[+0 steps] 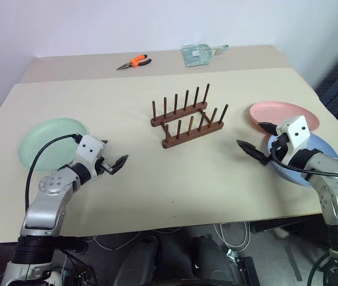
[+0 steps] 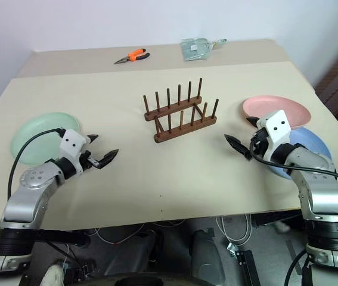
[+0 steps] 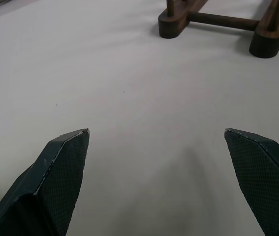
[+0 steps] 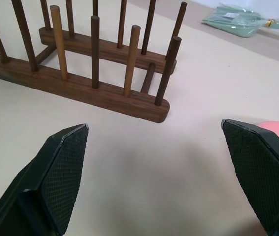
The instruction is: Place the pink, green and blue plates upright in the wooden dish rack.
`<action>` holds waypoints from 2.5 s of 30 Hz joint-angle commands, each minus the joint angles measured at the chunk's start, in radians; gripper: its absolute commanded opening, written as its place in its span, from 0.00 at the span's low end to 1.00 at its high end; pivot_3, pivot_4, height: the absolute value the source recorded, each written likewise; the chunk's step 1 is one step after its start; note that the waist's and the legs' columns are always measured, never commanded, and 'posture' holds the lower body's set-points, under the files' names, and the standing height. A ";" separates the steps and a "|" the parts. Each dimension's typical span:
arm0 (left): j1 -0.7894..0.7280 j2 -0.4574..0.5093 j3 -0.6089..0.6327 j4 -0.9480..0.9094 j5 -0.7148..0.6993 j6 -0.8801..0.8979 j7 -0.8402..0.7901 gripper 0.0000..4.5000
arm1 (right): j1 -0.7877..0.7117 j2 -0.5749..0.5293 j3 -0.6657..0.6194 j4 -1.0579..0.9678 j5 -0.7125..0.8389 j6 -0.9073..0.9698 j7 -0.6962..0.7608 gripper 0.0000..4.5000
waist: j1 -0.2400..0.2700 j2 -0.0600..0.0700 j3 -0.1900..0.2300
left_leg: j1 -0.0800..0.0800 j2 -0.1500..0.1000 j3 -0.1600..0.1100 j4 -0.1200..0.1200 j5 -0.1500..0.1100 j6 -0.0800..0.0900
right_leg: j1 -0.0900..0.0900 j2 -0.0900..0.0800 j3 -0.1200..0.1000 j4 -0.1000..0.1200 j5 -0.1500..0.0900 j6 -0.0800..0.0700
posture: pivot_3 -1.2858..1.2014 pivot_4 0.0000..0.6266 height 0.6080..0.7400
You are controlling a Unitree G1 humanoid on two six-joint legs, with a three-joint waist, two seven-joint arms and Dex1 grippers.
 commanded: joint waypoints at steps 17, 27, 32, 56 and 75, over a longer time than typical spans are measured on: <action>-0.259 -0.118 -0.279 0.227 0.068 -0.031 -0.135 1.00 | 0.035 0.078 0.127 -0.149 -0.046 0.019 -0.059 0.99 | 0.006 0.000 0.000 | 0.000 0.000 -0.001 0.001 0.000 0.001 | 0.000 0.000 -0.001 0.000 0.000 0.000 | 0.52 0.24 0.84; -0.512 -0.280 -0.370 0.703 0.151 -0.192 -0.241 0.89 | 0.176 0.113 0.121 -0.331 -0.104 0.062 -0.191 1.00 | 0.004 0.000 0.000 | -0.001 -0.001 -0.001 0.002 0.000 0.002 | 0.000 -0.001 -0.002 0.000 0.001 0.004 | 0.52 0.24 0.84; -0.511 -0.308 -0.357 0.726 0.161 -0.226 -0.245 0.36 | 0.206 0.109 0.118 -0.356 -0.117 0.067 -0.208 1.00 | 0.002 0.000 -0.001 | -0.001 -0.002 -0.002 0.003 0.000 0.002 | 0.002 -0.001 -0.002 0.000 0.001 0.004 | 0.52 0.24 0.84; -0.289 -0.042 -0.388 0.332 0.183 -0.208 -0.442 0.90 | 0.356 -0.006 -0.050 -0.215 -0.115 -0.028 -0.091 1.00 | -0.004 0.001 -0.001 | 0.000 -0.001 -0.002 0.002 0.000 0.003 | 0.002 -0.001 -0.001 0.000 0.000 0.004 | 0.52 0.24 0.84; -0.195 -0.141 -0.437 0.137 0.157 0.021 -0.240 0.01 | 0.140 0.079 0.255 -0.094 -0.319 0.000 -0.173 0.00 | 0.007 0.003 -0.003 | 0.001 -0.001 -0.001 0.002 -0.001 0.003 | 0.004 -0.001 -0.001 -0.001 -0.002 0.001 | 0.52 0.24 0.84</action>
